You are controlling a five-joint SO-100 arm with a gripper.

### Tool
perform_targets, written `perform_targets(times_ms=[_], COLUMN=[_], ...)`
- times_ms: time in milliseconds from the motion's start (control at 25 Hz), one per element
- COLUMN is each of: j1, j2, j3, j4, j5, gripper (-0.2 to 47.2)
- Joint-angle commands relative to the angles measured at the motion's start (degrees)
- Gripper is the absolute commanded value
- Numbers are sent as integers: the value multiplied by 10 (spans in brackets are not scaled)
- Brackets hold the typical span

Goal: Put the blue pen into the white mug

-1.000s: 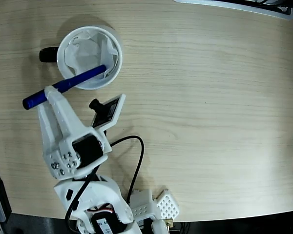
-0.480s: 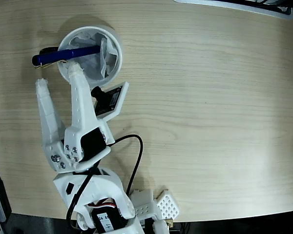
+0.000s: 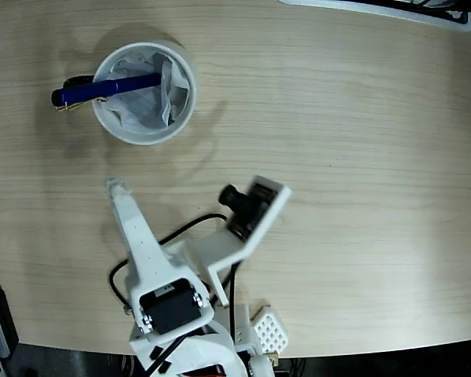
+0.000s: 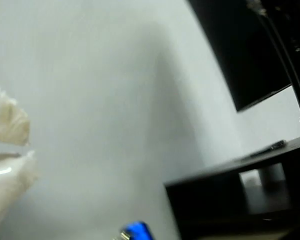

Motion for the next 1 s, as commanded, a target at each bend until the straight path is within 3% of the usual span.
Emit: perform_targets(times_ms=[0, 200, 480, 640, 960], j1=[35, 105, 178, 196, 215], j2=[94, 164, 284, 359, 494], j3=[64, 82, 94, 103, 171], j4=[-6, 177, 461, 592, 717], j5=[-148, -260, -264, -262, -187], gripper=[0, 0, 0, 0, 0])
